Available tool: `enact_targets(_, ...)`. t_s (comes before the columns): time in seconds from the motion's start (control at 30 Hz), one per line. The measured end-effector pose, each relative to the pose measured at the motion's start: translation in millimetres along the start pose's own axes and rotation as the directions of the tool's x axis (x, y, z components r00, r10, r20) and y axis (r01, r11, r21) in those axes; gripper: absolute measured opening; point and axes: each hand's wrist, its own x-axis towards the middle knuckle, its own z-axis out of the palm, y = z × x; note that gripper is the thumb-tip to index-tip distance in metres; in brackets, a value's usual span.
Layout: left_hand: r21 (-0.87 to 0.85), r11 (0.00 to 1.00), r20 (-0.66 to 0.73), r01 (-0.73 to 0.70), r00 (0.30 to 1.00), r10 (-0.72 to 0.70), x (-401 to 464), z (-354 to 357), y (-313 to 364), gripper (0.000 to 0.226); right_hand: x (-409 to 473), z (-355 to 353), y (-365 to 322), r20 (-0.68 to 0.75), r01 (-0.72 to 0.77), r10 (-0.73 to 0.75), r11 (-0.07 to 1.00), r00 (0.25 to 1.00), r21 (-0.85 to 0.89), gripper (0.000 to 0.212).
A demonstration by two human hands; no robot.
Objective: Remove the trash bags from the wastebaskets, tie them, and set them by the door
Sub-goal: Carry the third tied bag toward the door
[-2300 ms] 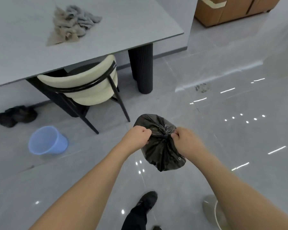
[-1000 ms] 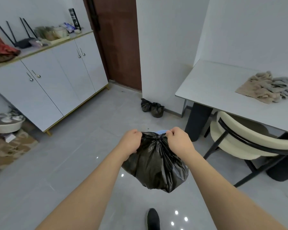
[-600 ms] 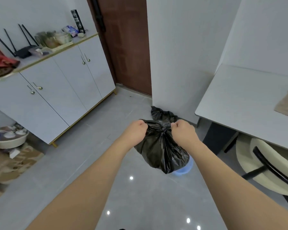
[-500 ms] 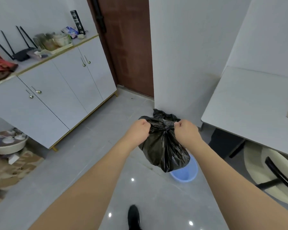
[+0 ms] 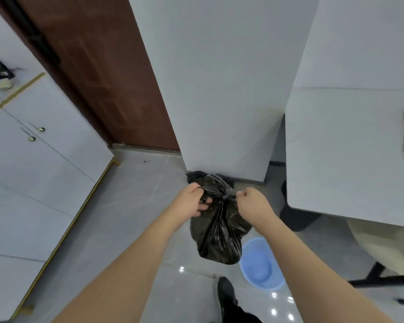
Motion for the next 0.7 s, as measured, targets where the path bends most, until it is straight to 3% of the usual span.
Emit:
enact_targets(0.27, 0.247, 0.969, 0.14, -0.001, 0.99, -0.034, 156, -5, 15, 0.024, 131, 5, -5, -0.034, -0.216, 0.224, 0.964, 0.974, 0.154, 0.029)
enact_targets(0.4, 0.309, 0.95, 0.23, -0.043, 0.973, -0.031, 238, -2, 2, 0.024, 196, 17, 11, -0.039, -0.308, 0.319, 0.936, 0.947, 0.167, 0.024)
enact_targets(0.53, 0.276, 0.959, 0.346, -0.059, 0.937, -0.042, 343, 28, -48, 0.025, 283, 58, 71, -0.094, -0.421, 0.458, 0.868, 0.884, 0.263, 0.028)
enact_targets(0.7, 0.157, 0.984, 0.437, -0.084, 0.899, 0.007, 505, 89, -163, 0.027, 406, 143, 176, -0.177, -0.458, 0.568, 0.78, 0.804, 0.426, 0.02)
